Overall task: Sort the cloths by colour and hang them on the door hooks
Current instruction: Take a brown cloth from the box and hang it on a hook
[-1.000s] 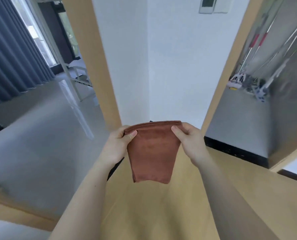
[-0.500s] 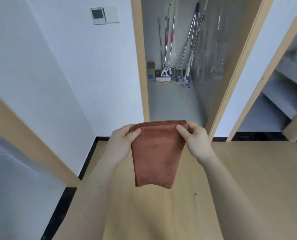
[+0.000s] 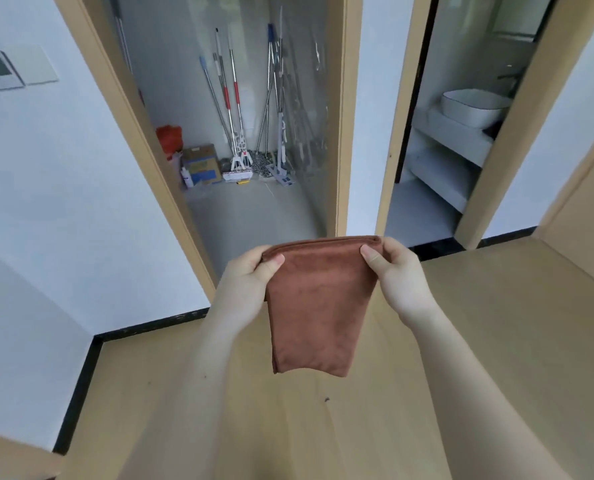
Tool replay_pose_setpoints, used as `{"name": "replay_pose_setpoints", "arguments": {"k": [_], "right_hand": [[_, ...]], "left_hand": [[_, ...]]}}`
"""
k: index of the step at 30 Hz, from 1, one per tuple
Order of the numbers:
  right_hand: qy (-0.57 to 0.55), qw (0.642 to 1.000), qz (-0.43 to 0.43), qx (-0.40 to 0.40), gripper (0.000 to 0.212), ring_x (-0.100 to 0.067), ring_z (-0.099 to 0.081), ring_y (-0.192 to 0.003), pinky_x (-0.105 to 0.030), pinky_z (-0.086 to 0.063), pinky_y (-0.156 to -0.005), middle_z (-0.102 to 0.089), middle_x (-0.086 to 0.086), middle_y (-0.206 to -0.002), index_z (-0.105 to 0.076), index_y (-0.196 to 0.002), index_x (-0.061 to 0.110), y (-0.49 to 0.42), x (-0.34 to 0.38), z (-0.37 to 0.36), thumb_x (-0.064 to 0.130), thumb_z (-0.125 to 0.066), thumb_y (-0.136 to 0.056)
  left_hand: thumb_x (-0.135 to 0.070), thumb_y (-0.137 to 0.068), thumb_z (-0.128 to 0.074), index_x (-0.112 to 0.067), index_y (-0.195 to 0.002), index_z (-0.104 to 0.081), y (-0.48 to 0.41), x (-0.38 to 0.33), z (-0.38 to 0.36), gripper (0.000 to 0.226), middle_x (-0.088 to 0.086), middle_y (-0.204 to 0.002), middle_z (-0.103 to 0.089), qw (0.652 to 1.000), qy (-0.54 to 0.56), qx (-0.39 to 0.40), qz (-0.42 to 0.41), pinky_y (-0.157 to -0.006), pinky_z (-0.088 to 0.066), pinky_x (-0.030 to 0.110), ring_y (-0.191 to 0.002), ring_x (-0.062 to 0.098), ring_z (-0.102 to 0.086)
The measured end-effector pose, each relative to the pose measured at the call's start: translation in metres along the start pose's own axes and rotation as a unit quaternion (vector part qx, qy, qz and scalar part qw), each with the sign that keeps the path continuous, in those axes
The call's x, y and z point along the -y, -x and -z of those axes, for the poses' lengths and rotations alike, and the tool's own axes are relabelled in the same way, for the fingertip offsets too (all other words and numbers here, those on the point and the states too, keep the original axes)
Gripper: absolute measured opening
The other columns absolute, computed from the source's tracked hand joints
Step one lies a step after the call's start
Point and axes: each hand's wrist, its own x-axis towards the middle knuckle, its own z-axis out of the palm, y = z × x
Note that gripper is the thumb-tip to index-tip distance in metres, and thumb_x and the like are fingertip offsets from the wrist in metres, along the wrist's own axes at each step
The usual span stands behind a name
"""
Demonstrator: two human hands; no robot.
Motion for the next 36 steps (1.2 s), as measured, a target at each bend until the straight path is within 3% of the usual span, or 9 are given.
{"name": "replay_pose_setpoints", "arguments": {"k": [3,8,11,13,20,25,29,33,36], "right_hand": [[-0.008,0.999,-0.005,-0.043,0.022,-0.005,-0.060,-0.080,-0.021,-0.048,-0.077,-0.070,0.000,-0.091,-0.066,-0.101,0.002,-0.008,-0.003,0.038,0.022,-0.059,-0.103],[-0.006,0.992,-0.017,-0.125,0.022,-0.004,-0.059,-0.076,-0.018,-0.047,-0.072,-0.067,0.006,-0.083,-0.065,-0.092,0.006,-0.019,-0.010,0.101,0.024,-0.060,-0.103],[0.009,0.982,-0.020,-0.190,0.027,-0.010,-0.056,-0.077,-0.028,-0.046,-0.075,-0.065,-0.006,-0.083,-0.063,-0.096,-0.001,-0.027,-0.010,0.141,0.025,-0.060,-0.102],[0.022,0.972,-0.021,-0.234,0.028,-0.009,-0.051,-0.072,-0.026,-0.042,-0.069,-0.059,0.000,-0.076,-0.060,-0.091,-0.002,-0.034,-0.006,0.167,0.023,-0.061,-0.102],[0.058,0.935,-0.015,-0.351,0.029,-0.011,-0.051,-0.074,-0.031,-0.041,-0.071,-0.059,0.002,-0.079,-0.059,-0.090,0.000,-0.073,0.019,0.228,0.026,-0.061,-0.101],[0.063,0.907,-0.003,-0.415,0.030,-0.013,-0.054,-0.078,-0.035,-0.044,-0.074,-0.061,-0.003,-0.082,-0.059,-0.096,-0.002,-0.107,0.033,0.251,0.027,-0.060,-0.101],[0.067,0.888,0.001,-0.455,0.030,-0.014,-0.055,-0.079,-0.035,-0.045,-0.076,-0.064,-0.020,-0.090,-0.059,-0.096,0.000,-0.127,0.034,0.263,0.030,-0.060,-0.100],[0.078,0.876,-0.010,-0.475,0.031,-0.014,-0.051,-0.076,-0.034,-0.041,-0.072,-0.058,-0.003,-0.081,-0.058,-0.096,-0.001,-0.143,0.025,0.276,0.029,-0.060,-0.101],[0.083,0.869,-0.012,-0.487,0.033,-0.014,-0.046,-0.073,-0.034,-0.037,-0.069,-0.053,-0.001,-0.078,-0.054,-0.094,-0.002,-0.152,0.016,0.291,0.030,-0.060,-0.101]], "left_hand": [[-0.039,-0.096,-0.063,-0.044,-0.099,-0.075,-0.023,-0.014,-0.035,0.013,-0.013,-0.100,-0.077,0.999,0.002,0.050,-0.003,-0.099,-0.055,0.048,-0.099,0.014,-0.073],[-0.029,-0.103,-0.059,-0.035,-0.099,-0.073,-0.068,-0.042,-0.105,0.016,-0.016,-0.093,-0.077,0.993,-0.010,0.117,-0.032,-0.082,-0.051,0.026,-0.085,0.002,-0.071],[-0.026,-0.103,-0.059,-0.023,-0.100,-0.075,-0.097,-0.057,-0.150,0.016,-0.002,-0.099,-0.078,0.983,-0.002,0.175,-0.051,-0.087,-0.056,0.036,-0.090,0.014,-0.073],[-0.026,-0.103,-0.059,-0.020,-0.100,-0.075,-0.119,-0.068,-0.177,0.017,0.000,-0.100,-0.078,0.974,-0.002,0.214,-0.068,-0.095,-0.056,0.045,-0.092,0.019,-0.074],[-0.036,-0.103,-0.058,-0.034,-0.094,-0.074,-0.205,-0.126,-0.259,0.019,-0.004,-0.097,-0.077,0.934,-0.003,0.322,-0.155,-0.098,-0.054,0.056,-0.096,0.022,-0.073],[-0.041,-0.103,-0.057,-0.037,-0.093,-0.073,-0.254,-0.157,-0.299,0.019,-0.005,-0.094,-0.077,0.913,-0.001,0.352,-0.206,-0.096,-0.054,0.054,-0.093,0.022,-0.072],[-0.042,-0.103,-0.056,-0.029,-0.093,-0.072,-0.277,-0.170,-0.325,0.023,-0.002,-0.094,-0.076,0.899,0.003,0.373,-0.230,-0.096,-0.053,0.050,-0.094,0.022,-0.071],[-0.041,-0.103,-0.057,-0.027,-0.095,-0.072,-0.292,-0.173,-0.349,0.022,-0.001,-0.096,-0.076,0.891,0.008,0.390,-0.233,-0.094,-0.053,0.050,-0.094,0.023,-0.071],[-0.040,-0.102,-0.057,-0.027,-0.096,-0.072,-0.300,-0.176,-0.370,0.021,0.000,-0.095,-0.076,0.885,0.012,0.405,-0.230,-0.095,-0.052,0.052,-0.095,0.024,-0.070]]}}
